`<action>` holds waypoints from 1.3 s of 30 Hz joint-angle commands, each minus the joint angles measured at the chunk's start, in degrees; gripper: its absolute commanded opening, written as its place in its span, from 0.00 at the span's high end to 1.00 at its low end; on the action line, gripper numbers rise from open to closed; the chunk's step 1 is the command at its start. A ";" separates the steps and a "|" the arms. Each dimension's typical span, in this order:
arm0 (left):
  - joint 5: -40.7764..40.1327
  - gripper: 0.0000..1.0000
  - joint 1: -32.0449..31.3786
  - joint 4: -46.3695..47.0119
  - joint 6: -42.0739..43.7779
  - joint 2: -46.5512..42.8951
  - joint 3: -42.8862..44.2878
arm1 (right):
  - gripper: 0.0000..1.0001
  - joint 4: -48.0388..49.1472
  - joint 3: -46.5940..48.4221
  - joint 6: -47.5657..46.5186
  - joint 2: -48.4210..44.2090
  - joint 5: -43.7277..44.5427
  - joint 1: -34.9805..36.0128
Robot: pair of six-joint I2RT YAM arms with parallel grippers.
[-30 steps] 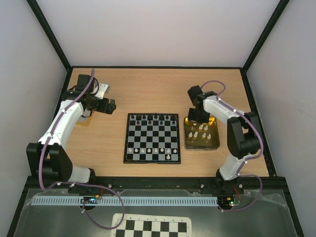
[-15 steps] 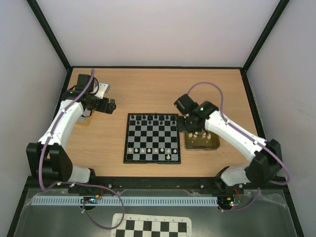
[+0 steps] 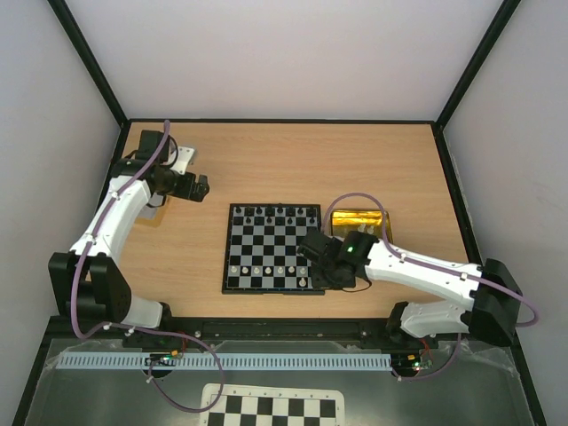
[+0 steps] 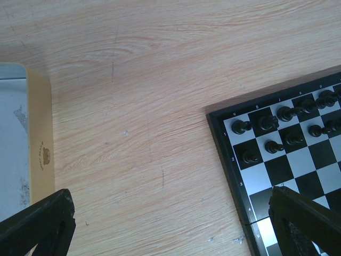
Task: Set up the chess pieces on the board
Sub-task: Place the chess piece on the chessboard.
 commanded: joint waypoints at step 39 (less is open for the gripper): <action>-0.30 0.01 0.23 -0.05 -0.46 -0.96 0.23 | 0.98 9.42 -0.48 2.96 12.32 3.64 1.15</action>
